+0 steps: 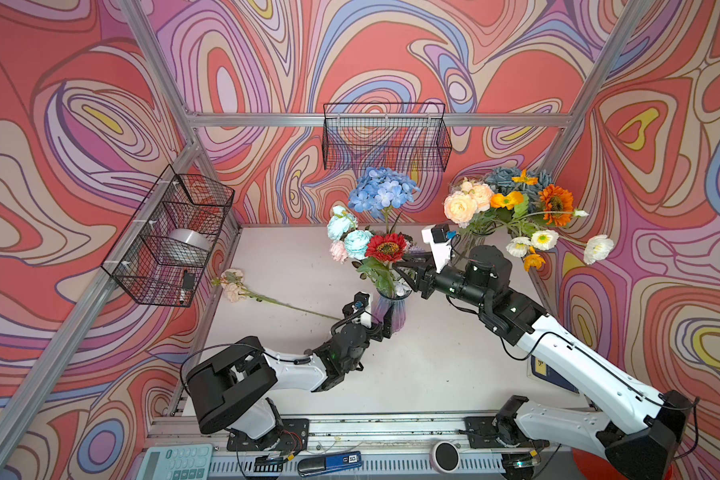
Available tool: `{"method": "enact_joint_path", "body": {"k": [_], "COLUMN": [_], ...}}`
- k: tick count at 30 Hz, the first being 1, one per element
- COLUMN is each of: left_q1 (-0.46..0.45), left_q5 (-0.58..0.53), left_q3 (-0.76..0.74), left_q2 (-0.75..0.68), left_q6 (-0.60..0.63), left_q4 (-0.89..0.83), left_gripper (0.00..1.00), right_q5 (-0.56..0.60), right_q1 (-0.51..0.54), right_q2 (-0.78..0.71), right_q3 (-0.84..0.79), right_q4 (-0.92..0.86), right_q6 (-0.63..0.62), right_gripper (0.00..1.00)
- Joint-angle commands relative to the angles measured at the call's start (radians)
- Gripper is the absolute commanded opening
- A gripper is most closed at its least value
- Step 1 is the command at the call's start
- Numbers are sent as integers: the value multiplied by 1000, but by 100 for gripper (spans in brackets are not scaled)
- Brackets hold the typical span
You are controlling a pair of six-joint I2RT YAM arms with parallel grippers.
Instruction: Arrange the flowers into the vase
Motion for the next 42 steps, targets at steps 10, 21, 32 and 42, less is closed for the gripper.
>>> {"method": "enact_joint_path", "body": {"k": [10, 21, 32, 42], "left_q1": [43, 59, 93, 102], "left_q5": [23, 44, 68, 96], "left_q3": [31, 88, 104, 111], "left_q2": [110, 147, 163, 147], "left_q6": [-3, 16, 7, 11], "left_q4": [138, 155, 155, 143], "left_gripper": [94, 94, 95, 95], "right_q5": [68, 92, 95, 233], "right_q1": [43, 66, 69, 69], "right_q2": [8, 115, 83, 23], "right_q3": [-29, -40, -96, -219], "right_q4": [79, 188, 147, 91], "right_q6": [-35, -59, -19, -21], "right_gripper": [45, 43, 31, 29]}}
